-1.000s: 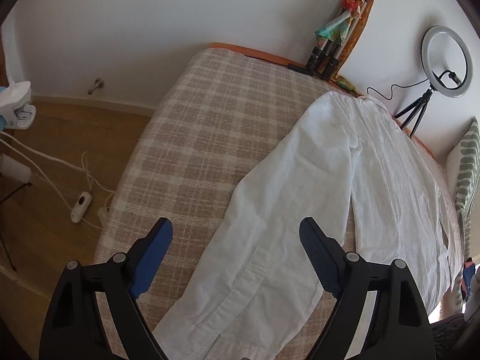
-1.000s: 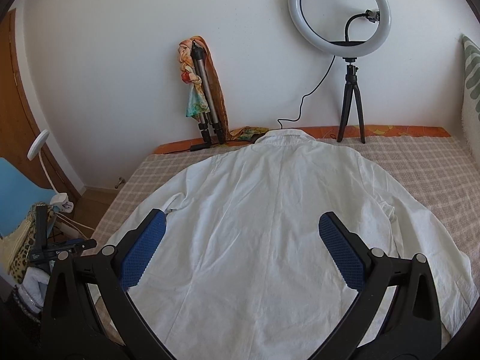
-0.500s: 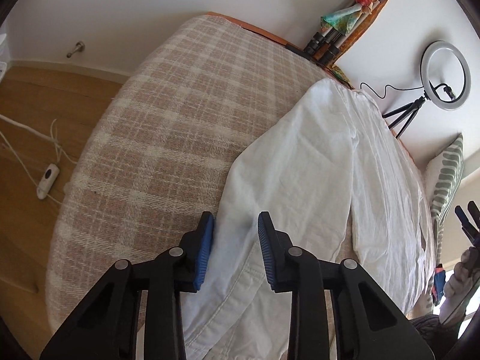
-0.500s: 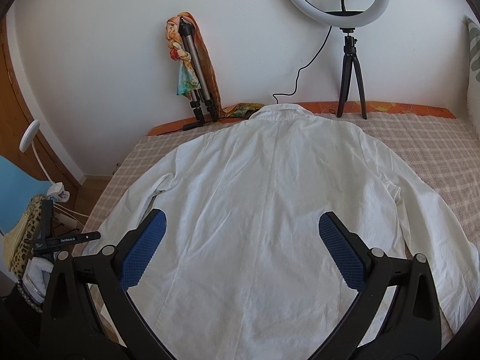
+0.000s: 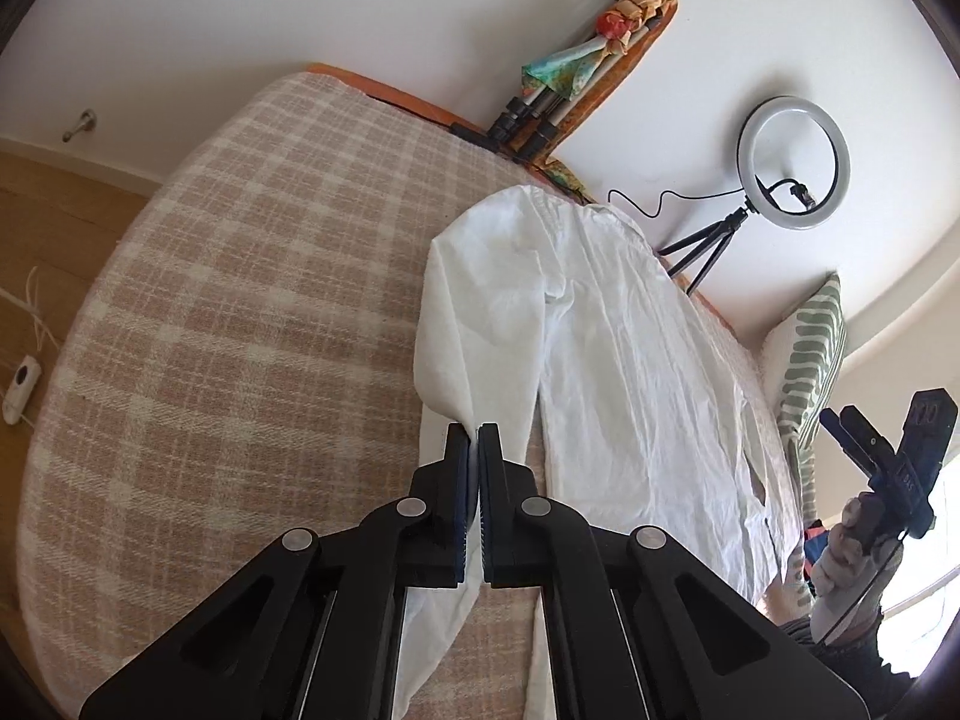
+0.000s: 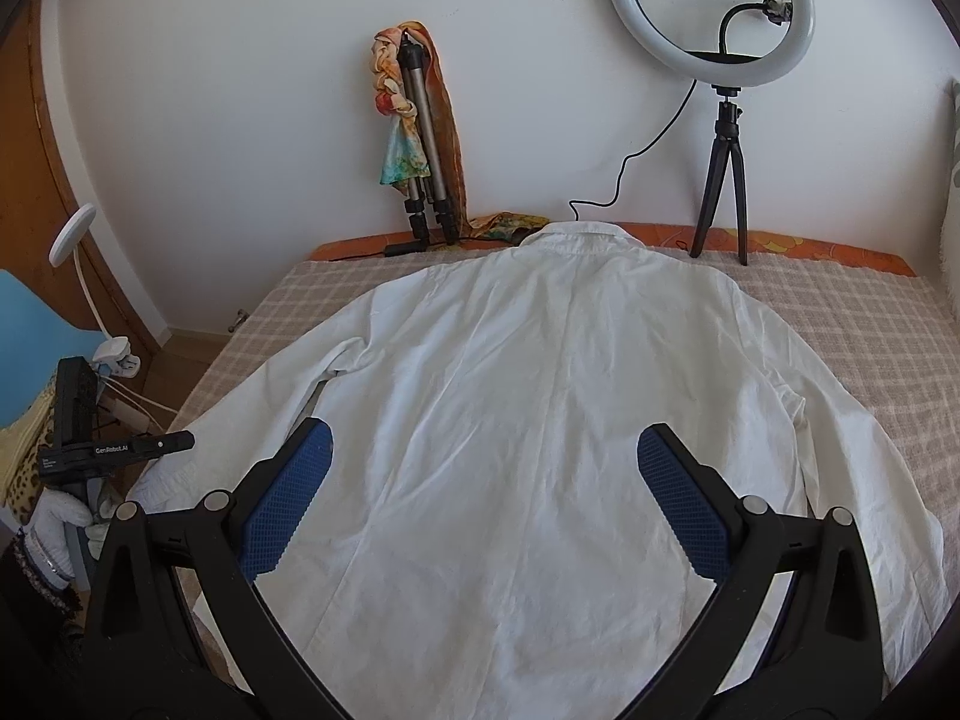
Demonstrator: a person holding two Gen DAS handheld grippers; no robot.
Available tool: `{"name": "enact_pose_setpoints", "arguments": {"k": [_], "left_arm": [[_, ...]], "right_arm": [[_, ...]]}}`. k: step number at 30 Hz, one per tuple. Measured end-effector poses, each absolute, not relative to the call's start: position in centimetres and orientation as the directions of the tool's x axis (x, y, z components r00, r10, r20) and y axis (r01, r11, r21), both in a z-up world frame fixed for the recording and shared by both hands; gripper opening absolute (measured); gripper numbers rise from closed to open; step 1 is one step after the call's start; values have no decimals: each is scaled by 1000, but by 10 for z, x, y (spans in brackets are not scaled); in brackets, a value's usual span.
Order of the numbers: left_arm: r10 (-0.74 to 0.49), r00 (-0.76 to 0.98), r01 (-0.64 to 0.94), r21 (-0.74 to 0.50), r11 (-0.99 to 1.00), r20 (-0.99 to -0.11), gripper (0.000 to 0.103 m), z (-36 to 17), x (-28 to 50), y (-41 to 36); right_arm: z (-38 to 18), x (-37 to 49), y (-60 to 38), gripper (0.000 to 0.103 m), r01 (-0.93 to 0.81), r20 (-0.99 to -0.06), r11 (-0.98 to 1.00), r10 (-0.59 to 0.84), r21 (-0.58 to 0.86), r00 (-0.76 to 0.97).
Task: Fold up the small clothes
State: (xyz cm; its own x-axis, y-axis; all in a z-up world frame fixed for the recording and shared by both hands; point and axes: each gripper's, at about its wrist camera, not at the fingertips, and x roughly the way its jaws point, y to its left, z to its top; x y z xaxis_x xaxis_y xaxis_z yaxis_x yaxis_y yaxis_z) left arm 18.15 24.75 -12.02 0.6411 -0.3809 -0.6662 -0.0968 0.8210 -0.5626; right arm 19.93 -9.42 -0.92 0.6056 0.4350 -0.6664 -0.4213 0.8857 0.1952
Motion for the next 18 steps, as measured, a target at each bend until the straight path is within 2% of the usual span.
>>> {"name": "enact_pose_setpoints", "arguments": {"k": [8,14,18], "left_arm": [[-482,609,82,-555,828,-630,1,-101,194,176],[-526,529,213,-497,842,-666,1,-107,198,105],[-503,477,274,-421,864,-721,3,-116,198,71]], "right_arm": [[-7,199,-101,103,-411,-662,886,441,214,606],[-6,200,-110,103,-412,-663,883,449,225,599],[-9,202,-118,103,-411,-671,881,452,234,588]]}}
